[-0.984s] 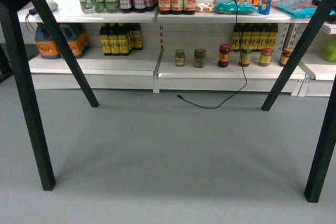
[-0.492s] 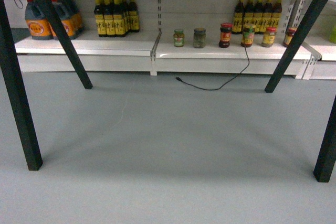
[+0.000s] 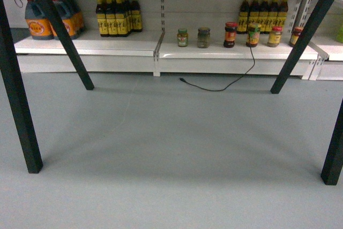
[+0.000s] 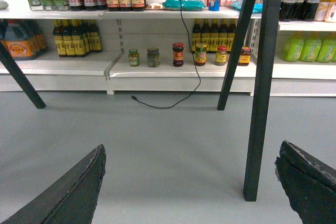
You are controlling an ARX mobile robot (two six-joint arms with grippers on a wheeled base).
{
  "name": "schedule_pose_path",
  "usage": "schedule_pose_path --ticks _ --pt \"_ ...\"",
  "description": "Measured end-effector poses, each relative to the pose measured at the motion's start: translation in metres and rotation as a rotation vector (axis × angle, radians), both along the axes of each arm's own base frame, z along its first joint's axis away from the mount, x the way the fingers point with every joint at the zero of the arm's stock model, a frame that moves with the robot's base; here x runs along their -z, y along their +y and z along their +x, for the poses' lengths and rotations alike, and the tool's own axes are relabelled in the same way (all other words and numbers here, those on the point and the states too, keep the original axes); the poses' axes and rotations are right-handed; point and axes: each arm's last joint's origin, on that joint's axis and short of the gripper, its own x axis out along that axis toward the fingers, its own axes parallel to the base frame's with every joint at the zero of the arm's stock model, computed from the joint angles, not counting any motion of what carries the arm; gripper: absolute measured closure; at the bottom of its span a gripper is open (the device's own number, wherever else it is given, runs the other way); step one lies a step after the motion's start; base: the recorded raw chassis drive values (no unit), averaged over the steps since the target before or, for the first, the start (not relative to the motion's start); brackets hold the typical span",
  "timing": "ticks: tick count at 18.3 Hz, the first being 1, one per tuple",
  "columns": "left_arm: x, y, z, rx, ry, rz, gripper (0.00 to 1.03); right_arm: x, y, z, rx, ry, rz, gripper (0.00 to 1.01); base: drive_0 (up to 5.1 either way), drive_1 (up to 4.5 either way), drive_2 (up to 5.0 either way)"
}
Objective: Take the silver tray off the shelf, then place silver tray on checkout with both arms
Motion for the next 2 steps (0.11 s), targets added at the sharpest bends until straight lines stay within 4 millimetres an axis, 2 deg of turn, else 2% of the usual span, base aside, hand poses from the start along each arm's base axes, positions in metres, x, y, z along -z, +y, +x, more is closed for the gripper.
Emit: schedule_pose_path --ticks 2 --pt "0.0000 0.0000 0.0000 0.000 0.000 0.000 0.05 0.0000 0.0000 0.0000 0.000 0.000 0.000 0.03 0.0 0.00 0.0"
